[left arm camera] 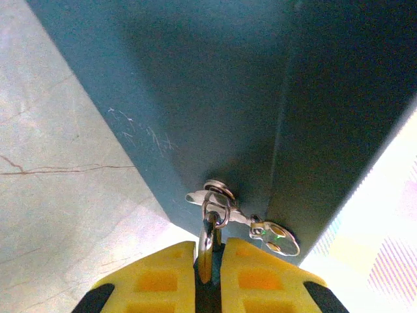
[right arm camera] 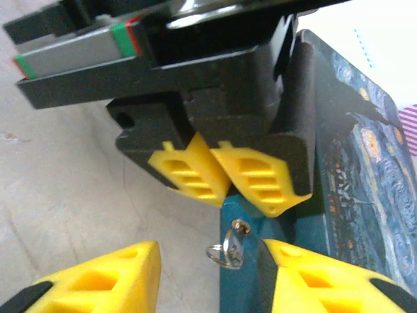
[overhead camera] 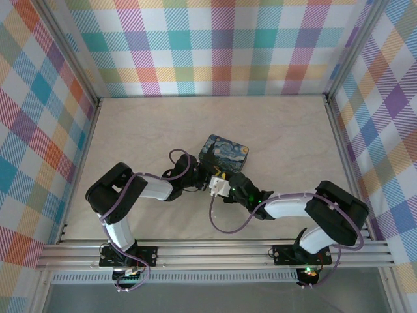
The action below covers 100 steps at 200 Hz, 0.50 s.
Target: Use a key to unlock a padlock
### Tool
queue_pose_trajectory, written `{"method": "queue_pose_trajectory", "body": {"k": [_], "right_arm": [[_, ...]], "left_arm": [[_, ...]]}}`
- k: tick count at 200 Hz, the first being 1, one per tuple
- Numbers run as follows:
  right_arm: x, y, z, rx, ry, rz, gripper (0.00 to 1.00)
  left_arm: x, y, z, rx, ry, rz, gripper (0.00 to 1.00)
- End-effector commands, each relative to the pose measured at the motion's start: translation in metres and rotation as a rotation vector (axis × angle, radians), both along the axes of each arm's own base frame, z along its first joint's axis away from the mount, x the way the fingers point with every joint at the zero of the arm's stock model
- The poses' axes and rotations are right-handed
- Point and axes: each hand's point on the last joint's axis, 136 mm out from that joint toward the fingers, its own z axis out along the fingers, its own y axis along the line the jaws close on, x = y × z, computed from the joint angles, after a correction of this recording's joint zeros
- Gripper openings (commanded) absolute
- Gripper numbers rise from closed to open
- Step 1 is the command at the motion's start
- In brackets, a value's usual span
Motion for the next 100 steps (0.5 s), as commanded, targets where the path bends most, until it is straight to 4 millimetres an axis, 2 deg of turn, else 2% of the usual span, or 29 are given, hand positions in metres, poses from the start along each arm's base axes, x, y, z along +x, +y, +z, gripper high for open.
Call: {"method": "queue_pose_trajectory", "body": {"k": [1,49,91,100], "right_arm": [[0.0097,0.0095,0.0148,0.048,-0.034,0.003,0.38],[0.0161,0.0048,0.0149,0.047,-0.033,-0.031,0.21],[0.0178,0.0057,0.0146,0.044,-0.025,-0.039,0.13],[0.0187,0.0064,0.0158,0.049,-0.025,-0.043,0.09]], "left_arm": [[-0.0046,-0.0043,0.0114,-0.023,0.004,-0.01,0.0],[-0.0049,-0.004,0.012,-0.027,0.003,-0.009,0.0],[-0.0051,-0.0051,0.0107,-0.029,0.005,-0.013,0.0],[-0.0051,-0.0051,0.0107,-0.03,0.005,-0.013,0.0]]}}
